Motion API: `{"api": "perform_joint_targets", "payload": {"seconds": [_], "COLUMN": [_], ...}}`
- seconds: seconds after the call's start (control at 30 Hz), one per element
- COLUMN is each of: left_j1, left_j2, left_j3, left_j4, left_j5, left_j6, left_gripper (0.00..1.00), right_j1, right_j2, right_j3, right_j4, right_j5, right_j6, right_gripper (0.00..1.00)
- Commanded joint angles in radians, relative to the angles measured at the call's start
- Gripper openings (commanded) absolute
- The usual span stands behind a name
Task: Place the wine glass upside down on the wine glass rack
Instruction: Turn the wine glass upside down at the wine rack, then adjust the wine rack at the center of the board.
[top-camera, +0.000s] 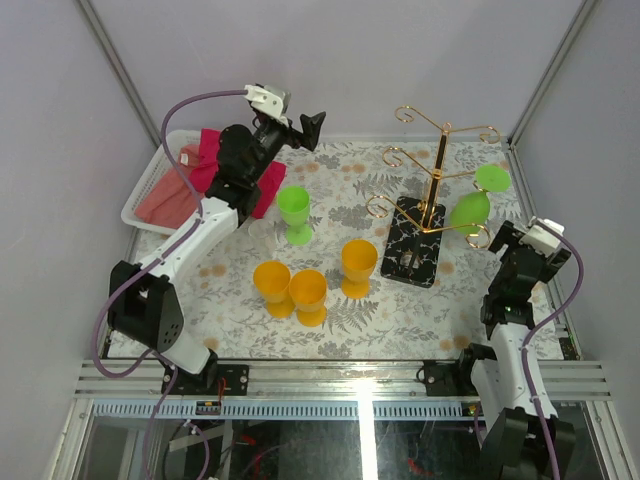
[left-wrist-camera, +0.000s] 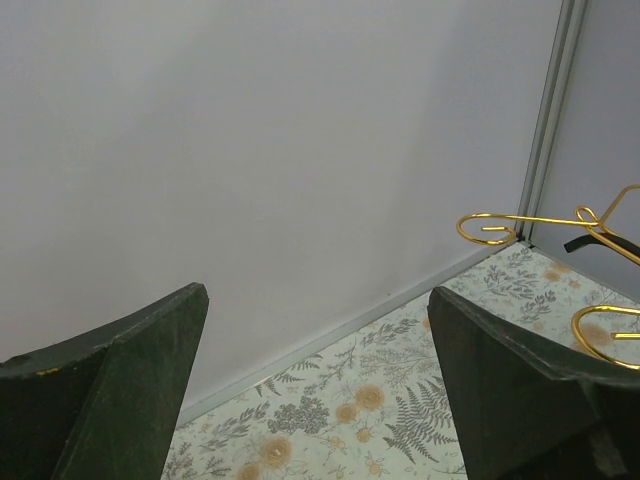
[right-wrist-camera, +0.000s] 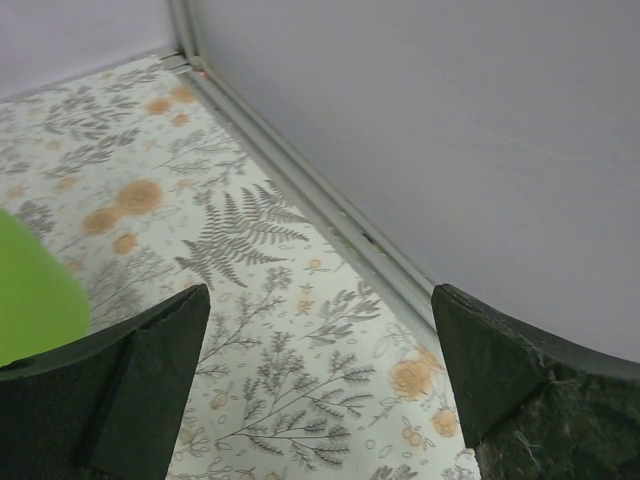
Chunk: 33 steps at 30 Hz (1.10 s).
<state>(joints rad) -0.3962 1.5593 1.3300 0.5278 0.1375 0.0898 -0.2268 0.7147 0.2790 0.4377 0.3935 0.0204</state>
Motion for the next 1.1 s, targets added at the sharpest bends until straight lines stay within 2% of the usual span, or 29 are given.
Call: {"api": "perform_joint_targets", "payload": {"seconds": [0.0,0.27,0.53,0.67,0.83,0.97,1.07], "left_j1": [0.008,0.010,0.022,0.041,0.071,0.086,0.087], "left_j2": [0.021,0.035,0.073,0.102,0.128,0.136,0.109], "left_j3": [0.048,0.101,0.283,0.364,0.444,0.478,0.422], "left_j4": [0.013,-0.068,-0.312,-0.432,-0.599,-0.715,-0.716], "left_j5": [-0.012,-0.010,-0.030,-0.020,-0.041,-0.077,-0.069], "left_j6": [-0.003,-0.027,-0.054,-0.074,-0.083,-0.059,-0.061], "left_gripper": [0.91,0.92,0.93,0.93,0.93,0.93,0.94], "right_j1": [0.003,0.004,0.003,0.000,0.001,0.000,0.000], "right_j2": [-0.023,0.124,0.361,0.488,0.602,0.678,0.704], "right_j3": [0.103,0.425,0.867,1.131,1.354,1.479,1.474], "right_j4": [-0.049,-0.256,-0.523,-0.656,-0.729,-0.759,-0.734], "right_j5": [0.152,0.048,-0.098,-0.289,-0.534,-0.804,-0.858], "right_j6": [0.006,-0.039,-0.045,-0.042,-0.040,-0.046,-0.013], "right_gripper": [0.99,0.99,0.99,0.99,0.99,0.99,0.99]}}
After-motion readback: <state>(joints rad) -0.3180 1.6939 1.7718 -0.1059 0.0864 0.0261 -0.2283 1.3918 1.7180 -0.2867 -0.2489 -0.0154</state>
